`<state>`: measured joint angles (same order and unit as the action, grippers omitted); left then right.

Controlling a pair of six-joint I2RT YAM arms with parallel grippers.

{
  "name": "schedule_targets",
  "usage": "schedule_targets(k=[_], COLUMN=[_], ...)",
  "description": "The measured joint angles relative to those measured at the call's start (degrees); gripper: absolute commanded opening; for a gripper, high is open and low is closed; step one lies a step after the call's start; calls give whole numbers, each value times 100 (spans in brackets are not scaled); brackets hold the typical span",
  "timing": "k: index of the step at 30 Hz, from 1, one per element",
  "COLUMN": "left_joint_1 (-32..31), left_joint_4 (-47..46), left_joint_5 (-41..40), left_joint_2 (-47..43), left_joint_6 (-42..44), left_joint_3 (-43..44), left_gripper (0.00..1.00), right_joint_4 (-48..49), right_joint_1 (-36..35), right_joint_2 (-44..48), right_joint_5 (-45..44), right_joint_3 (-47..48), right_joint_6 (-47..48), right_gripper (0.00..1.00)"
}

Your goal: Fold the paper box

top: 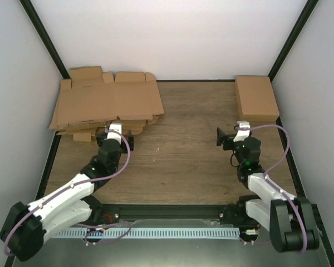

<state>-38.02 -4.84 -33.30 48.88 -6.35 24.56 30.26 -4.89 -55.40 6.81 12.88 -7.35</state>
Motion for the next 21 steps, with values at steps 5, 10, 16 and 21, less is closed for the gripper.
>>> schedule_targets(k=[5, 10, 16, 21], left_joint_1=[841, 1670, 2341, 3095], left_joint_4=[-1180, -2232, -3438, -3969], left_joint_5=[-334, -142, 455, 1102], left_joint_2=[822, 1414, 2177, 2691], left_joint_6=[367, 564, 866, 975], left_joint_3=[-407, -525, -621, -852], left_gripper=[100, 100, 100, 100], right_joint_4=[1329, 2332, 3016, 3265], right_joint_1=[197, 289, 328, 450], right_joint_2=[-1021, -1880, -2538, -3071], right_joint_5=[-13, 315, 544, 658], right_joint_3=[-262, -337, -92, 114], right_joint_6=[297, 542, 758, 776], right_gripper=[100, 100, 99, 100])
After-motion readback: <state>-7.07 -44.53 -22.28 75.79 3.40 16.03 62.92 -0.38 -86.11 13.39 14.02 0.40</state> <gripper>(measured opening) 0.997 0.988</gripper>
